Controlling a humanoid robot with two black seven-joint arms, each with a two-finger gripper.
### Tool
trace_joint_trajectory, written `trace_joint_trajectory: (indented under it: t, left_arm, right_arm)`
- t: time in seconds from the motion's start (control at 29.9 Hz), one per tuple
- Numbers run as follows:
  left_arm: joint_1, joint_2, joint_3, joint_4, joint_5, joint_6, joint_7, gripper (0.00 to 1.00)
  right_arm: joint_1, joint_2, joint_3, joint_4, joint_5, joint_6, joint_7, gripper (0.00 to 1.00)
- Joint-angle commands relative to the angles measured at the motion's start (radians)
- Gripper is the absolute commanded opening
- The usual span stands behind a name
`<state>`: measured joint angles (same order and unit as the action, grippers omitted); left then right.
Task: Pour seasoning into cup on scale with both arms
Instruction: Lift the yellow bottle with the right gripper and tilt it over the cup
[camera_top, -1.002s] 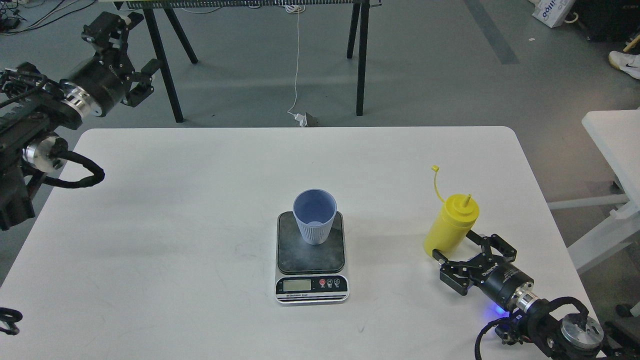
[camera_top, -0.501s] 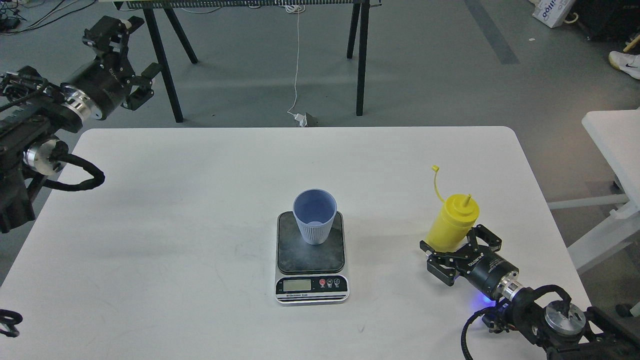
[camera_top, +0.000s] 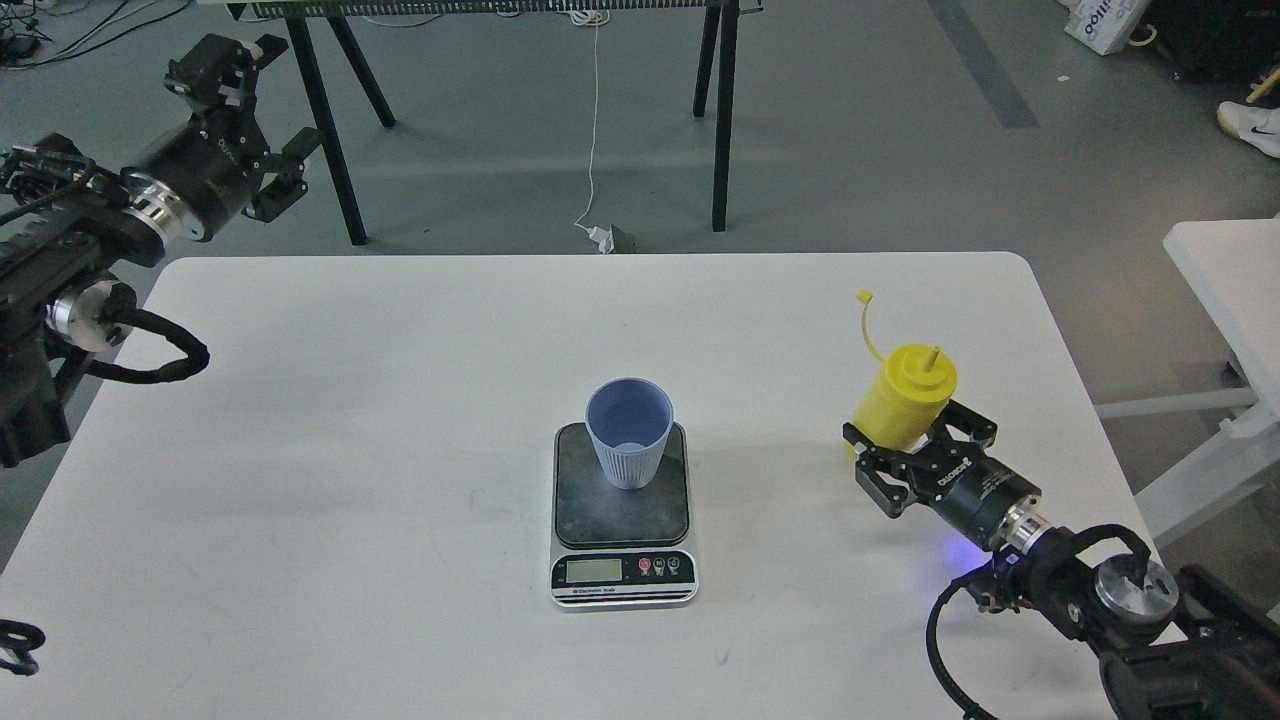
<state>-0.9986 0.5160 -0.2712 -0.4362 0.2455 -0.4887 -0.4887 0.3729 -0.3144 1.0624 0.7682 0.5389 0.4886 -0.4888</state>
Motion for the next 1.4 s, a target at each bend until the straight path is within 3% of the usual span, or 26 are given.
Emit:
trace_joint_trajectory:
  t: [0.0, 0.27, 0.47, 0.6, 1.0, 1.24, 1.37]
  left_arm:
    - [0.003, -0.004, -0.008, 0.001, -0.003, 0.000, 0.000, 1.00]
    - [0.075, -0.022, -0.083, 0.004, -0.015, 0.000, 0.000, 1.00]
    - [0.147, -0.001, -0.170, 0.004, -0.017, 0.000, 0.000, 1.00]
    - [0.182, 0.021, -0.220, 0.005, -0.037, 0.000, 0.000, 1.00]
    - [0.241, 0.027, -0.230, 0.005, -0.057, 0.000, 0.000, 1.00]
    - [0.258, 0.029, -0.230, 0.004, -0.057, 0.000, 0.000, 1.00]
    - [0.267, 0.029, -0.230, 0.005, -0.057, 0.000, 0.000, 1.00]
  right_arm:
    - [0.209, -0.061, -0.009, -0.007, -0.101, 0.000, 0.000, 0.03]
    - [0.592, -0.028, -0.012, -0.006, -0.741, 0.000, 0.000, 0.03]
    - [0.673, 0.112, -0.012, 0.025, -1.132, -0.001, 0.000, 0.03]
    - [0.676, 0.149, -0.051, 0.094, -1.333, -0.076, 0.000, 0.03]
    - [0.684, 0.199, -0.255, 0.214, -1.646, -0.229, 0.013, 0.03]
    - [0.684, 0.242, -0.305, 0.215, -1.778, -0.243, 0.055, 0.03]
    - [0.686, 0.256, -0.343, 0.214, -1.795, -0.249, 0.056, 0.03]
